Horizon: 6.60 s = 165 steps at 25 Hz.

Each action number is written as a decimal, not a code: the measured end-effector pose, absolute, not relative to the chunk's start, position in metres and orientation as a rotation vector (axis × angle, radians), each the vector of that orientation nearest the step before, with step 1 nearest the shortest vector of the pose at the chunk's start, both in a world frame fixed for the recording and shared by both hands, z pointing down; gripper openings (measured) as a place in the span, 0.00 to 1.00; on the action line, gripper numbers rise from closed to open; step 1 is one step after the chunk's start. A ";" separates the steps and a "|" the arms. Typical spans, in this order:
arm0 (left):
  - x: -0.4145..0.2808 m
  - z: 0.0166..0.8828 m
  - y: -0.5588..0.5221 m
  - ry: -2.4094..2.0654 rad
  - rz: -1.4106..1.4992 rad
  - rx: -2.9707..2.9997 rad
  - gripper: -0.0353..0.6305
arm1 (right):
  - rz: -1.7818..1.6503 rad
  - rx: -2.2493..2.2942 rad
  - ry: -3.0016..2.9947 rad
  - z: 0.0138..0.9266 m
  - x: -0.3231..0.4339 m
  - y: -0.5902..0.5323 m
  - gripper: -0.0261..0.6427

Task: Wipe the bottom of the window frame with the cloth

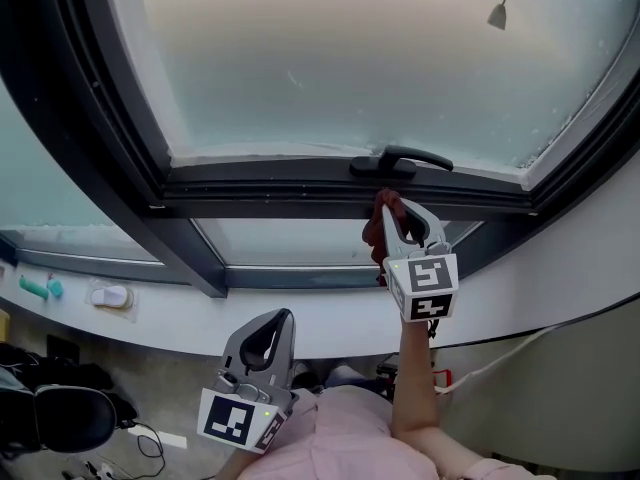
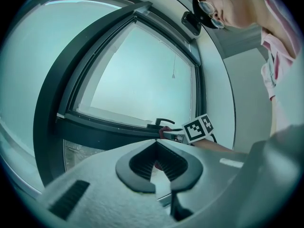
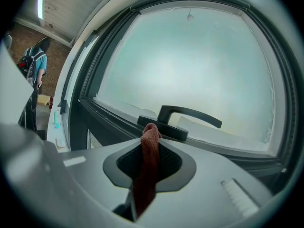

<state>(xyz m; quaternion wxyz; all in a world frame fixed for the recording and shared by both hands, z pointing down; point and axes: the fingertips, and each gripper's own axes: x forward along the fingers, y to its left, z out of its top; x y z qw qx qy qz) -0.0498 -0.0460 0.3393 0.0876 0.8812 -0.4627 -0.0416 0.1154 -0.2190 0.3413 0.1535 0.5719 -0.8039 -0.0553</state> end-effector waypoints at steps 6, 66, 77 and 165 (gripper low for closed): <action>-0.050 0.340 -0.048 -1.360 -0.129 2.627 0.05 | -0.123 1.645 -2.335 0.342 0.117 -0.219 0.12; 0.031 0.339 -0.046 -1.336 -0.076 2.609 0.05 | -0.156 1.507 -2.352 0.341 0.216 -0.217 0.12; 0.065 0.343 -0.029 -1.334 -0.074 2.623 0.05 | -0.161 1.515 -2.379 0.336 0.256 -0.201 0.12; 0.111 0.353 -0.074 -1.235 -0.044 2.656 0.05 | -0.143 1.950 -1.786 0.341 0.478 -0.214 0.12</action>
